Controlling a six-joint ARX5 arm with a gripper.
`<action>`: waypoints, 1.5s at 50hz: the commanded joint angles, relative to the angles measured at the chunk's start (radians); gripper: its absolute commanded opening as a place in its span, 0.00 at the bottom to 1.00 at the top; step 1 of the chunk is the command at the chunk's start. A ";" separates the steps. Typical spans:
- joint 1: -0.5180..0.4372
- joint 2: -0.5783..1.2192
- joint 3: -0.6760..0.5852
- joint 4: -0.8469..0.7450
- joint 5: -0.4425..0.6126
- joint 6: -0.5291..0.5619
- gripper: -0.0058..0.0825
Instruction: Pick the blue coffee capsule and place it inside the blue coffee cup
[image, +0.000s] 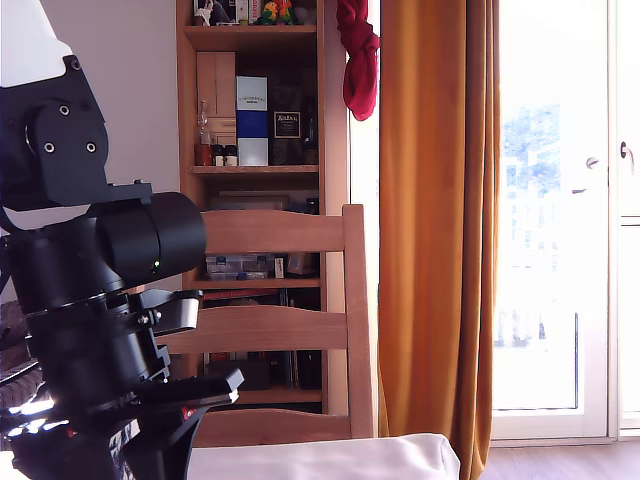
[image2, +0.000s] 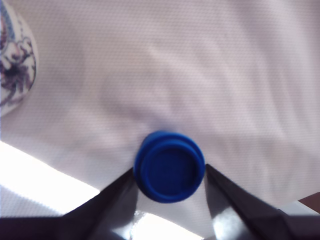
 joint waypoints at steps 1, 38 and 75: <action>-0.006 0.010 -0.001 0.018 0.002 -0.005 0.26; -0.007 0.010 0.006 0.027 0.001 0.002 0.72; -0.007 0.010 0.031 0.043 0.000 -0.006 0.61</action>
